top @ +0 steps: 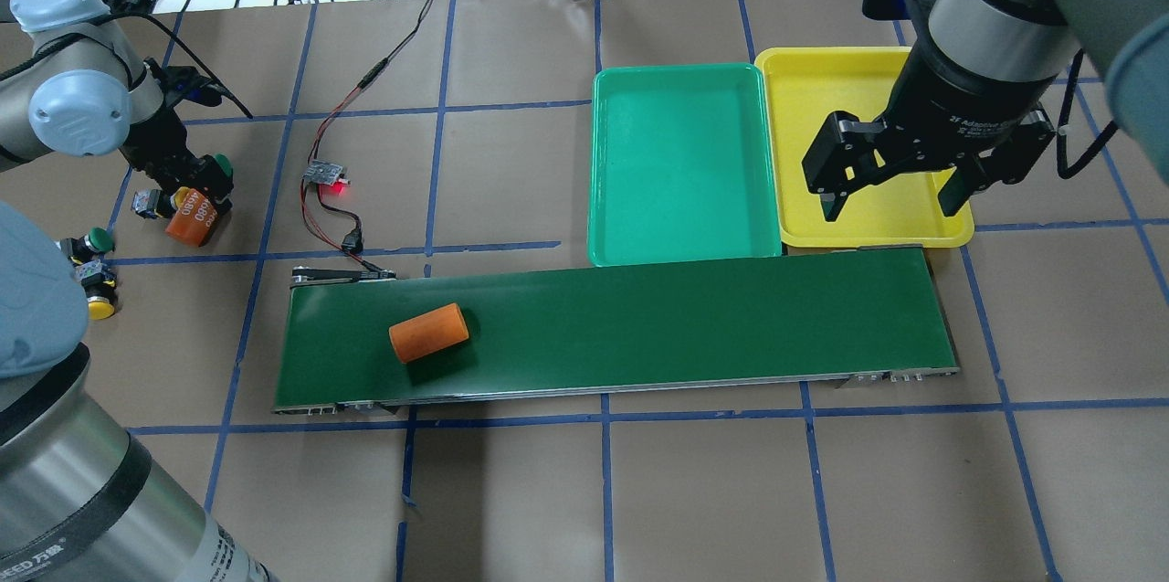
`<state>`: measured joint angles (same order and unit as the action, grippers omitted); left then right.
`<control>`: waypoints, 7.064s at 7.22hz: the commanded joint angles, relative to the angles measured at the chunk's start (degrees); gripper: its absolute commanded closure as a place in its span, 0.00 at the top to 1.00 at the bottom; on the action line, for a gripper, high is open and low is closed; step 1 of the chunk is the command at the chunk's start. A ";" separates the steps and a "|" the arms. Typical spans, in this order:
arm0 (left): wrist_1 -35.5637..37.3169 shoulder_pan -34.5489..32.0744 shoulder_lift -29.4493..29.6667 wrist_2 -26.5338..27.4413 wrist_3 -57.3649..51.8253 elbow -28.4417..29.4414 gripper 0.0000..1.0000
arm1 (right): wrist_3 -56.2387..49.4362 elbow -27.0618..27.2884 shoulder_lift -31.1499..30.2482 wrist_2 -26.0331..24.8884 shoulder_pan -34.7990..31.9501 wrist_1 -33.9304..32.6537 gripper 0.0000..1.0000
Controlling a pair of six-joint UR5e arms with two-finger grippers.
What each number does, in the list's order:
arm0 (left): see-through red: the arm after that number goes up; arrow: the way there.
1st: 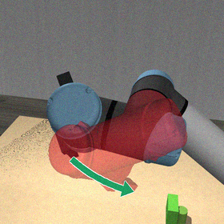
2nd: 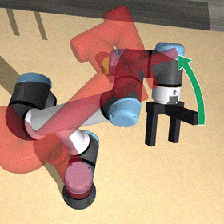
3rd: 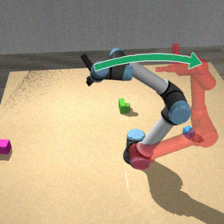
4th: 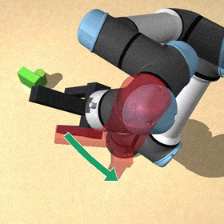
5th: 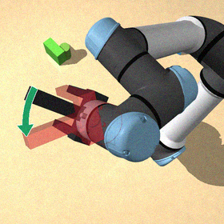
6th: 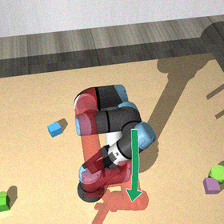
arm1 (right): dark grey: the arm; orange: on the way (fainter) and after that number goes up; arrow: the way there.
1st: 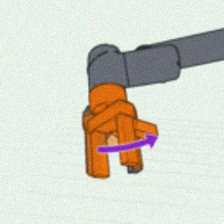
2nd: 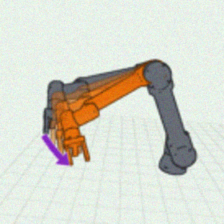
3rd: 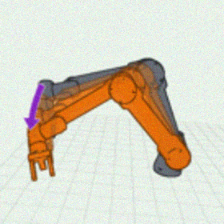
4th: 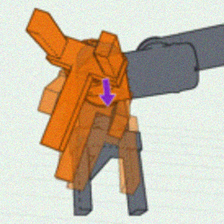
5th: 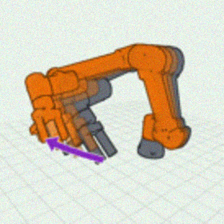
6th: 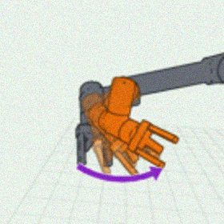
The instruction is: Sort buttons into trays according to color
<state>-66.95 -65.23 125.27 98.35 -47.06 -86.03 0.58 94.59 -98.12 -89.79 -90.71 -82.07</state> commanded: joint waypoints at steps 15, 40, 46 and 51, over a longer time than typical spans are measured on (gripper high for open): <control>-23.48 -8.13 -20.26 -4.84 -13.54 -5.20 0.00 | 0.21 -0.02 -0.14 0.32 0.09 -0.02 1.00; -6.01 2.47 5.42 -2.73 -55.15 10.97 1.00 | 0.13 0.07 -0.14 0.67 0.00 0.06 1.00; -1.78 3.26 8.68 -8.17 -59.03 11.59 0.39 | 0.21 0.07 -0.14 0.58 -0.08 0.42 1.00; -27.35 -0.84 -4.89 -7.12 -16.47 11.50 0.00 | 0.13 -0.02 -0.14 -0.12 0.00 0.15 1.00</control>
<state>-82.95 -63.93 126.06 91.36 -81.67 -74.51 0.71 94.63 -98.26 -89.84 -90.74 -81.93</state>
